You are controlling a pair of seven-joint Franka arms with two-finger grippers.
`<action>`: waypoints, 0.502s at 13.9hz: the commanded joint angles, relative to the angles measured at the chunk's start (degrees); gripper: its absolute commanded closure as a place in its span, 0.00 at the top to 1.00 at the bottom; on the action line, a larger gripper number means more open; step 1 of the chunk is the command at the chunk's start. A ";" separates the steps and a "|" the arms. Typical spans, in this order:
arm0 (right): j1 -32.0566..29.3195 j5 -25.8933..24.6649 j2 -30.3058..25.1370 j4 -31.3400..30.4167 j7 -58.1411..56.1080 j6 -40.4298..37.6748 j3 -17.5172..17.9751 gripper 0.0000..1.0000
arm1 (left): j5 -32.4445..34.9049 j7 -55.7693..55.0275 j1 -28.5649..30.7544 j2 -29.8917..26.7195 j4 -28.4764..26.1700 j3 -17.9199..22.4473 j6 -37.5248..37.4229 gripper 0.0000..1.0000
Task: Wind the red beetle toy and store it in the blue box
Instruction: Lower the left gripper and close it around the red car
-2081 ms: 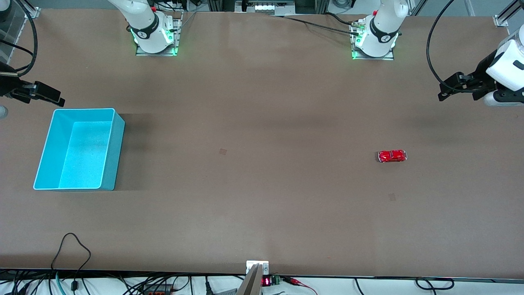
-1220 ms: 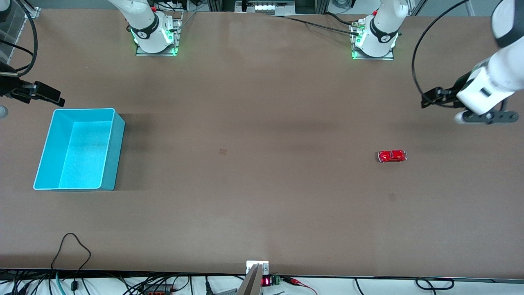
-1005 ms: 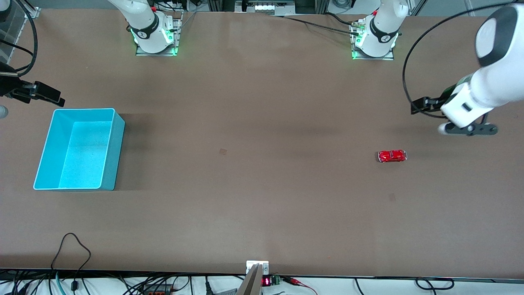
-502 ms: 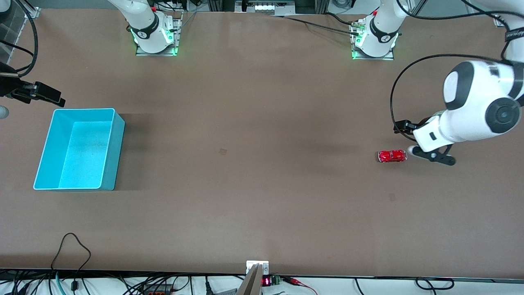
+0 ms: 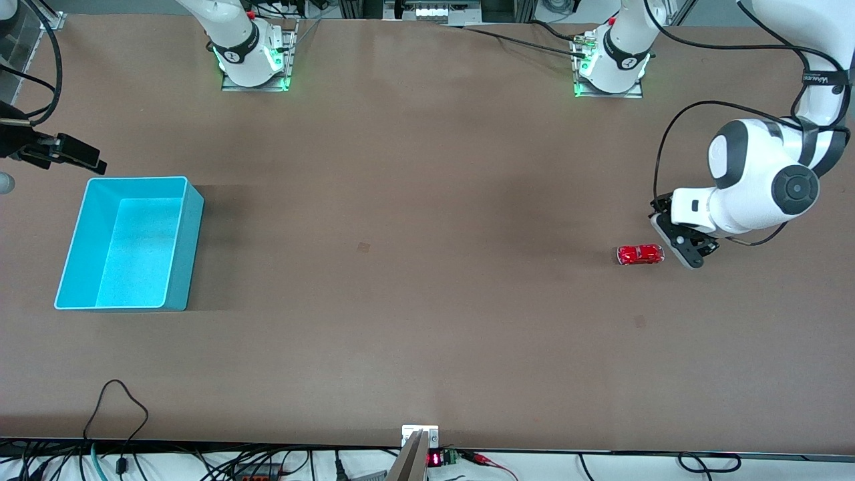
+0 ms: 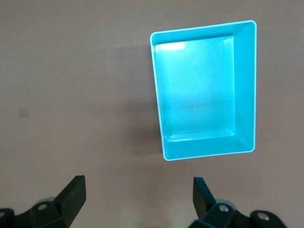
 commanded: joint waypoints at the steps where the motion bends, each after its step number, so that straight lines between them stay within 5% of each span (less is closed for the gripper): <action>1: -0.49 0.05 0.03 0.42 0.54 -0.64 0.53 1.00 | 3.81 7.24 -0.13 0.17 -0.54 -0.53 1.87 1.00; 7: -0.49 0.05 0.03 0.42 0.55 -0.55 0.53 1.00 | 4.25 22.02 -0.13 2.99 -5.99 -1.33 13.99 1.00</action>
